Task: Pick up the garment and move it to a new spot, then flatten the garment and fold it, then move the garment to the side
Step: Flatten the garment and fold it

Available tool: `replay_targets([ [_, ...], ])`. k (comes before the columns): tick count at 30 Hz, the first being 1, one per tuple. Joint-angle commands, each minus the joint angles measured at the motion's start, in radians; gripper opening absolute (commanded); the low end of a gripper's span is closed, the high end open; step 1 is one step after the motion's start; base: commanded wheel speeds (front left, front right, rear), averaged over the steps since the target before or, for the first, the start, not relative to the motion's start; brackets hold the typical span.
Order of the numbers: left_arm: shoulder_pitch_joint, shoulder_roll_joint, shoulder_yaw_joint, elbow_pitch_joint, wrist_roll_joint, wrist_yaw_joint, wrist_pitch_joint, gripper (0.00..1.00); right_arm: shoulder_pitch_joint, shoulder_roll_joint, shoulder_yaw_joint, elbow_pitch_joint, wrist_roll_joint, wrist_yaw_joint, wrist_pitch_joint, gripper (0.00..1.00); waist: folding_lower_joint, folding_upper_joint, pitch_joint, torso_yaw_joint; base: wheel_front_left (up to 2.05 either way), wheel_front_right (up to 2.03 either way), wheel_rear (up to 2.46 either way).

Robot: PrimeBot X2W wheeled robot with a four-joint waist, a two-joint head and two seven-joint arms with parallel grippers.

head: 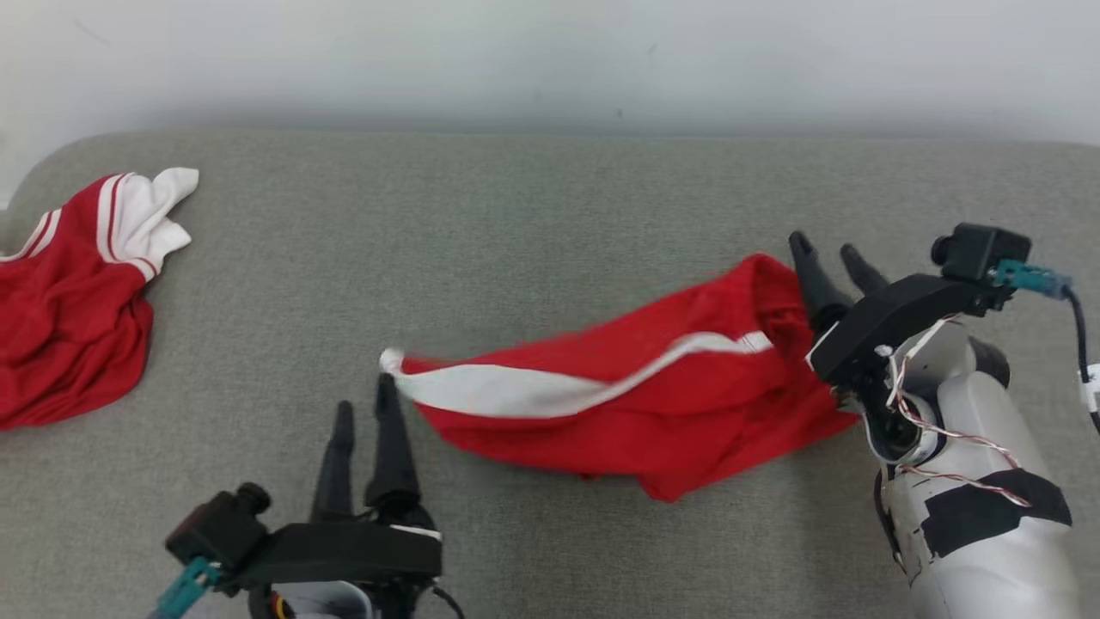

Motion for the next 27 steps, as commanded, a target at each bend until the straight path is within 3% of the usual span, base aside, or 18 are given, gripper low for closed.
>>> replay_targets([
  [1,0.0,0.004,0.022,-0.002,-0.007,0.001,-0.004,1.0,-0.01,0.001,0.007,0.016,0.011,-0.002,0.001,1.0,-0.0002,-0.0001,0.013,0.018,0.0,0.0,0.0],
  [6,0.038,0.004,0.096,-0.008,0.022,-0.006,-0.004,1.0,0.06,-0.01,0.053,0.005,0.031,-0.002,0.005,1.0,-0.0002,-0.0001,-0.016,0.01,0.0,0.0,0.0],
  [12,0.076,0.011,0.102,0.068,0.262,-0.025,-0.004,1.0,0.239,-0.027,0.085,-0.226,0.052,-0.002,0.043,1.0,-0.0002,-0.0001,-0.052,-0.035,0.0,0.0,0.0],
  [19,-0.019,0.102,0.019,0.29,0.415,-0.001,0.081,1.0,0.379,0.003,0.065,-0.445,-0.009,-0.002,0.137,1.0,-0.0002,-0.0001,-0.055,-0.094,0.0,0.0,0.0],
  [27,-0.145,0.181,0.008,0.468,0.48,0.053,0.194,1.0,0.409,0.03,0.067,-0.551,-0.06,-0.002,0.2,1.0,-0.0002,-0.0001,-0.044,-0.136,0.0,0.0,0.0],
])
